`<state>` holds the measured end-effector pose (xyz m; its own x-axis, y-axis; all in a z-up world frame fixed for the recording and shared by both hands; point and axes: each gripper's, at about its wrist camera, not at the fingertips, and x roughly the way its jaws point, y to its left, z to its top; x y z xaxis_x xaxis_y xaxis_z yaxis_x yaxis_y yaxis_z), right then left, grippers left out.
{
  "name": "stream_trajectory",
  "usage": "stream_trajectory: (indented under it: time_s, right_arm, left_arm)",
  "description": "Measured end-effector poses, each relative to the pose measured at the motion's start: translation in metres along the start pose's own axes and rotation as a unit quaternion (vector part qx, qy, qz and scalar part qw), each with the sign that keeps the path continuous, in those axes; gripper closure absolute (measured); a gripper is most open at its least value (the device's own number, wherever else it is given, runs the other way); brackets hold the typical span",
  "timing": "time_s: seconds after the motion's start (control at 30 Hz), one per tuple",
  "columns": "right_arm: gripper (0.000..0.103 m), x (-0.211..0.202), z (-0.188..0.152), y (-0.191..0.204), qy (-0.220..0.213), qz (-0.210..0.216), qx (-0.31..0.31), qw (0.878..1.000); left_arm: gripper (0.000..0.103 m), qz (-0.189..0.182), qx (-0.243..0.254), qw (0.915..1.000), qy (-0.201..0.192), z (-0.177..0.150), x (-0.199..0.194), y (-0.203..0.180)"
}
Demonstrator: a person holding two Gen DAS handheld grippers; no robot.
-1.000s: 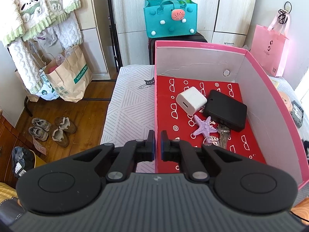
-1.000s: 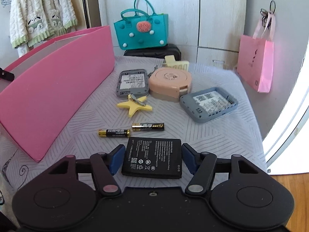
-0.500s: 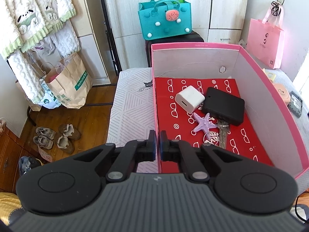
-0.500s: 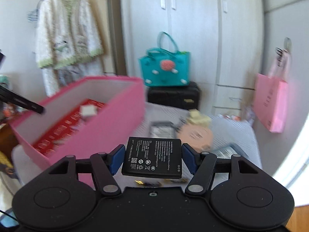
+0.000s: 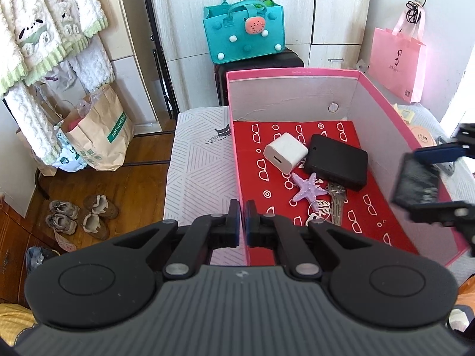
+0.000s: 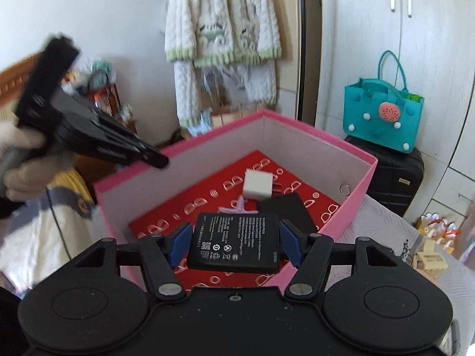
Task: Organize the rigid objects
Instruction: 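Carry the black battery into the pink box and release it, then move the right gripper to the gold AA batteries and grasp one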
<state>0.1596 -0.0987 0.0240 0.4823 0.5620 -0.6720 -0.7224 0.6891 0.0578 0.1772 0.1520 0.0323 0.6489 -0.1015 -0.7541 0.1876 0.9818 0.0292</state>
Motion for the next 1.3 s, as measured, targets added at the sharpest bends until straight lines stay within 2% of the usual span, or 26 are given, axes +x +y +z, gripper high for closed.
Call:
stream_trajectory:
  time_s: [0.1, 0.27, 0.33, 0.5, 0.63, 0.73, 0.8, 0.9, 1.0, 1.1, 1.3]
  right_arm:
    - [0.034, 0.014, 0.006, -0.008, 0.024, 0.024, 0.014, 0.999]
    - [0.034, 0.021, 0.006, 0.002, 0.047, -0.014, -0.041, 0.998]
    - [0.033, 0.015, 0.007, -0.002, 0.039, -0.022, -0.031, 0.999]
    - [0.028, -0.023, 0.005, -0.020, -0.028, -0.025, 0.009, 0.999]
    - [0.026, -0.056, -0.011, -0.038, -0.086, -0.048, 0.044, 0.994]
    - [0.026, -0.067, -0.026, -0.063, -0.090, -0.064, 0.098, 0.989]
    - [0.026, -0.071, -0.039, -0.081, -0.082, -0.062, 0.141, 0.985]
    - [0.026, -0.073, -0.060, -0.096, -0.066, -0.060, 0.172, 0.981]
    - [0.027, -0.072, -0.086, -0.099, -0.046, -0.068, 0.200, 0.976]
    - [0.033, -0.064, -0.111, -0.096, -0.023, -0.063, 0.231, 0.971]
    - [0.033, -0.043, -0.136, -0.074, 0.017, -0.096, 0.203, 0.974]
  left_arm:
    - [0.100, 0.000, 0.001, 1.0000, -0.003, 0.000, 0.000, 0.000]
    - [0.100, -0.001, -0.001, 1.0000, -0.004, -0.001, 0.000, 0.000]
    - [0.100, -0.003, -0.003, 1.0000, -0.004, -0.001, 0.000, 0.000]
    - [0.100, -0.004, -0.006, 0.9999, -0.007, -0.002, -0.001, 0.000]
    - [0.100, -0.007, -0.015, 0.9998, -0.010, -0.002, -0.001, 0.002]
    - [0.100, -0.007, -0.019, 0.9997, -0.009, -0.002, -0.001, 0.002]
    - [0.100, -0.006, -0.018, 0.9998, -0.009, -0.002, -0.001, 0.002]
    - [0.100, -0.001, -0.015, 0.9999, -0.008, -0.002, 0.000, 0.001]
    - [0.100, -0.001, -0.016, 0.9998, -0.007, -0.002, 0.001, 0.002]
    - [0.100, -0.001, -0.019, 0.9998, -0.006, -0.002, 0.002, 0.002]
    - [0.100, -0.001, -0.019, 0.9998, 0.001, -0.002, 0.005, 0.003]
